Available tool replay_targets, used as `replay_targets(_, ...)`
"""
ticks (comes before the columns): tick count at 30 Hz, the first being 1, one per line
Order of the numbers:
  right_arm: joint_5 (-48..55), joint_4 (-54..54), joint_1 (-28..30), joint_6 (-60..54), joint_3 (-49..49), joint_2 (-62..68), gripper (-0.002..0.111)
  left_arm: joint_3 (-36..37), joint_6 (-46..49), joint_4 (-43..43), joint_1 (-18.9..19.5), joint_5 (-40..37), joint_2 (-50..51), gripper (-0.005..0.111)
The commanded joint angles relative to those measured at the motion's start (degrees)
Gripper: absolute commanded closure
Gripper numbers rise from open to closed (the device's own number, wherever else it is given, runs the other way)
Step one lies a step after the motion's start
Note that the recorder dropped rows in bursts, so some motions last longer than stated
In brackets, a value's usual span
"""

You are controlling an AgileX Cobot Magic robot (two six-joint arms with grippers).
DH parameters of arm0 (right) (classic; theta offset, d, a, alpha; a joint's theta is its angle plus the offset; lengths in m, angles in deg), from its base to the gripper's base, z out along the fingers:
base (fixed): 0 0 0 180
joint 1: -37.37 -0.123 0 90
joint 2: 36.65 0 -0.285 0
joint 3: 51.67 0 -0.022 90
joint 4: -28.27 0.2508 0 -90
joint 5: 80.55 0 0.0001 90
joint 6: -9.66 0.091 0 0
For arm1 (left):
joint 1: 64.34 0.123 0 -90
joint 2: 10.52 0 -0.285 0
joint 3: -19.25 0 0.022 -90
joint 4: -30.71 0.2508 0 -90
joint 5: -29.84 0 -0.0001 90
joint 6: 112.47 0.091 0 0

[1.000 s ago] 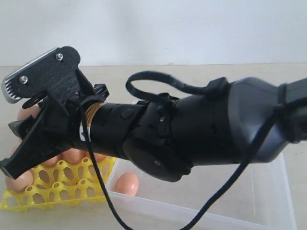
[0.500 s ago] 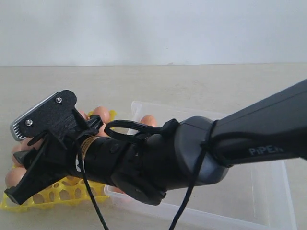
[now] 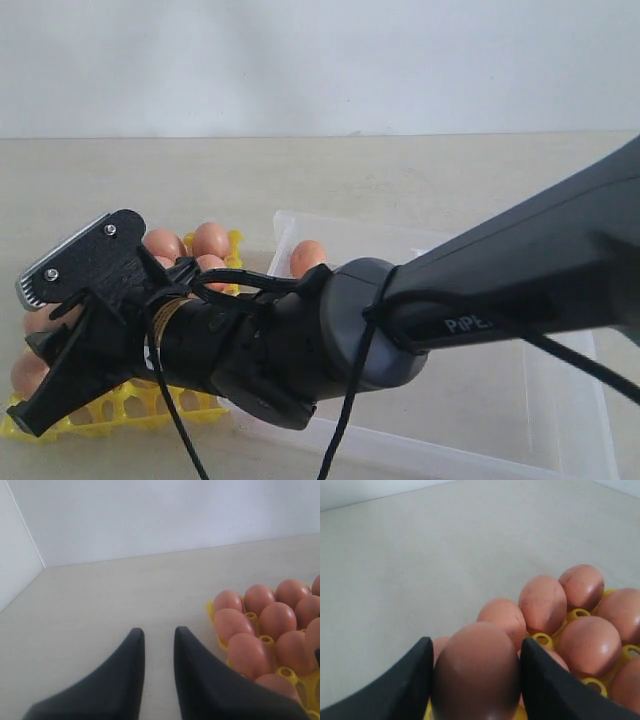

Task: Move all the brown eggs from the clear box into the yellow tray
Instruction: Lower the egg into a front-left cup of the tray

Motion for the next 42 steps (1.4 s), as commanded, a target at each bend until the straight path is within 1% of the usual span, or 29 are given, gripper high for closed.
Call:
replay_targets(1,-0.2,-0.5,-0.1,0.9,-0.5,-0.1,0.108,0.2,-0.1,-0.1,0.1,0.1,-0.1,0.085)
replay_targets(9,-0.1,-0.5,-1.5,0.9,-0.5,1.8,0.108,0.2,-0.1,-0.1,0.1,0.1,-0.1,0.085)
replay_targets(26,-0.6,-0.3,-1.5,-2.5,-0.7,1.8,0.108,0.2,-0.1,-0.1,0.1,0.1,-0.1,0.085)
replay_targets(32,-0.8,-0.3,-0.5,-2.7,-0.7,1.9,0.108,0.2,-0.1,-0.1,0.1,0.1,-0.1,0.085)
replay_targets(38,-7.7,-0.1,-0.4,-2.7,-0.7,1.9,0.108,0.2,-0.1,-0.1,0.1,0.1,-0.1,0.085)
replay_targets(42,-9.9,0.3,-0.4,-2.3,-0.7,3.1,0.108,0.2,-0.1,-0.1,0.1,0.1,-0.1,0.085)
